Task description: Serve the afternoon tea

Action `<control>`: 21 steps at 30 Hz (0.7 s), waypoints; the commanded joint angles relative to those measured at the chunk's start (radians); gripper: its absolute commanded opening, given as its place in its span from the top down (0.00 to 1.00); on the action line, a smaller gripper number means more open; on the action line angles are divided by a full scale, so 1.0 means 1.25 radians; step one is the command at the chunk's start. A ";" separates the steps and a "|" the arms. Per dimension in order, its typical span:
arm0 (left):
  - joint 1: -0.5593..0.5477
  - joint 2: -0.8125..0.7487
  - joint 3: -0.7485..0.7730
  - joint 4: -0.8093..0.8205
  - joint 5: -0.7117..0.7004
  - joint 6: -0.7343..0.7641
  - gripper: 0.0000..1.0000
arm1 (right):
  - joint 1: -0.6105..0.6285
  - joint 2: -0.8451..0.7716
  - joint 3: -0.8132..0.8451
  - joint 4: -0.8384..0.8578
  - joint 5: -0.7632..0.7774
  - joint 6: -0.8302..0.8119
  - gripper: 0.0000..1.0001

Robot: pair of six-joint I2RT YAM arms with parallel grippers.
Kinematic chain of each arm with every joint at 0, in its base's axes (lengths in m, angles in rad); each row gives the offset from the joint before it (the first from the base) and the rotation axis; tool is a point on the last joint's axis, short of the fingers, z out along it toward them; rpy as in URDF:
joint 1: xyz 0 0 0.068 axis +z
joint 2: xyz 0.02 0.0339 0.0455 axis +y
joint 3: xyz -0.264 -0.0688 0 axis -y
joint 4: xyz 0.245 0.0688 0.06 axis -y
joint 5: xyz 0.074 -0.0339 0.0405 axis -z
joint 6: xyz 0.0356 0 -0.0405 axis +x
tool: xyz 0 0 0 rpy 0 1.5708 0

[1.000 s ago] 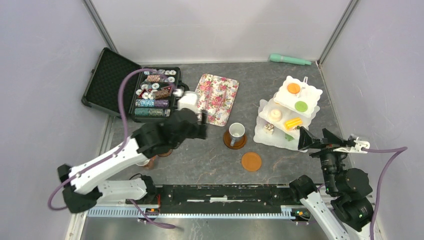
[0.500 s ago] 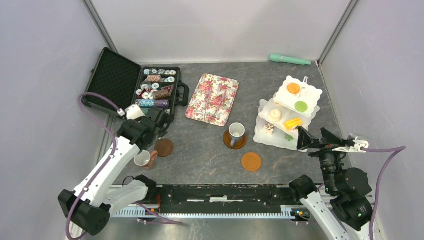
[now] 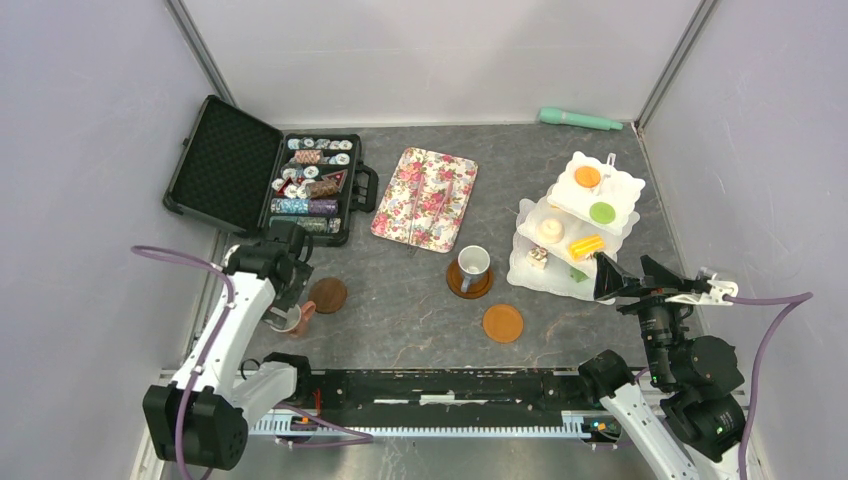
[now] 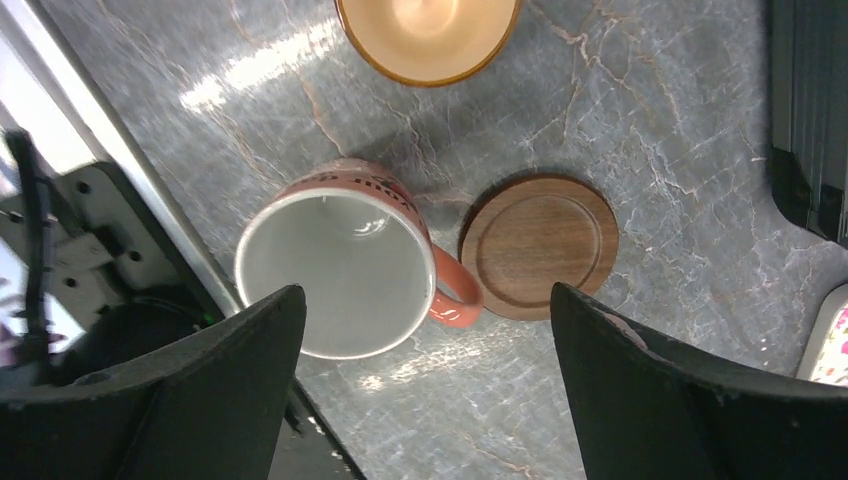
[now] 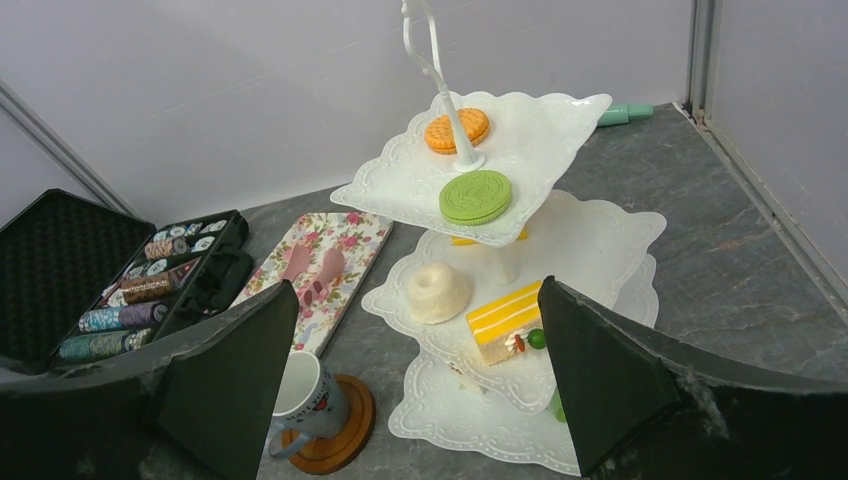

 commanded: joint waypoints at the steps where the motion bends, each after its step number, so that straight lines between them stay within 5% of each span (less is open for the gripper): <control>1: 0.028 -0.023 -0.057 0.096 0.060 -0.100 0.06 | 0.006 -0.107 -0.001 0.017 -0.009 0.010 0.02; 10: 0.087 0.027 -0.135 0.206 0.095 -0.098 0.38 | 0.005 -0.107 0.020 -0.001 0.001 0.003 0.02; 21: 0.087 0.000 -0.076 0.118 0.111 -0.058 0.79 | 0.006 -0.109 0.008 0.007 -0.007 0.012 0.02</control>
